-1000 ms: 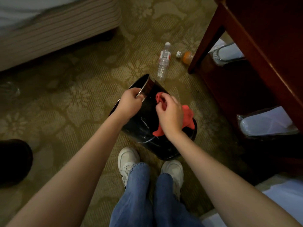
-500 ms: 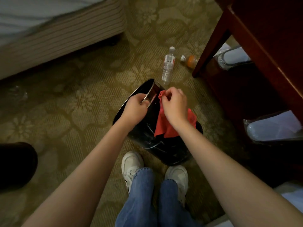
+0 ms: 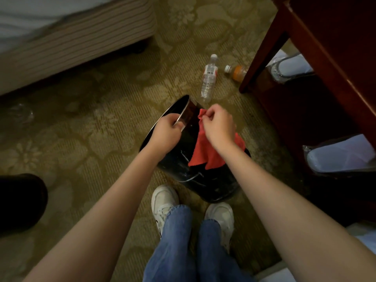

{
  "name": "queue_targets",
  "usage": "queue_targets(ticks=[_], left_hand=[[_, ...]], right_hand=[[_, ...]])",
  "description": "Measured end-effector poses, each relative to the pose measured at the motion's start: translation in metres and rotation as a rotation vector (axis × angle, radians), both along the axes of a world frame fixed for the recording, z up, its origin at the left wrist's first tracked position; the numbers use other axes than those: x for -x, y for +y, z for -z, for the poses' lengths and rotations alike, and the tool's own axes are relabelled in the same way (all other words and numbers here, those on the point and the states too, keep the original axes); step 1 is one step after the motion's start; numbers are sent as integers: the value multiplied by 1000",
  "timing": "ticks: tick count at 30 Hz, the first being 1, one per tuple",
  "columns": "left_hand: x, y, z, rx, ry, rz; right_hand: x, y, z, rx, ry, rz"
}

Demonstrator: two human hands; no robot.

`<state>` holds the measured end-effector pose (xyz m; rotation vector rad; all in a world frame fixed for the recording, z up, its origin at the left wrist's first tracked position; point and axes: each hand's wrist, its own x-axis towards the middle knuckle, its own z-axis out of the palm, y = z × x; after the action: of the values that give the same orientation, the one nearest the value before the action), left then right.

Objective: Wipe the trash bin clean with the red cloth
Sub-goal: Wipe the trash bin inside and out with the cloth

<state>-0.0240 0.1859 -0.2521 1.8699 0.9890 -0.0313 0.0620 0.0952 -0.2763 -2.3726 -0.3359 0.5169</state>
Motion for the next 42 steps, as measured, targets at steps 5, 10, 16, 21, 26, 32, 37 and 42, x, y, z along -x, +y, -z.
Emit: queue_targets(ticks=[5, 10, 16, 21, 26, 32, 37, 42], left_hand=[[-4, 1, -1, -9, -14, -19], [-3, 3, -2, 19, -14, -34], [0, 0, -2, 54, -12, 48], [2, 1, -9, 131, -63, 6], [8, -6, -21, 135, -143, 37], [1, -7, -24, 130, -88, 115], [3, -6, -24, 101, -88, 105], [3, -8, -20, 119, -70, 119]], right_hand=[[36, -7, -8, -8, -169, -253], [37, 0, -9, 6, -173, -181], [-3, 2, -2, -20, -33, 51], [53, -21, 19, -207, -307, -123], [55, -25, 31, -124, -433, -116], [44, -25, 29, -95, -426, -59], [69, -51, 35, -111, -545, -298], [41, -40, 34, -4, -575, -154]])
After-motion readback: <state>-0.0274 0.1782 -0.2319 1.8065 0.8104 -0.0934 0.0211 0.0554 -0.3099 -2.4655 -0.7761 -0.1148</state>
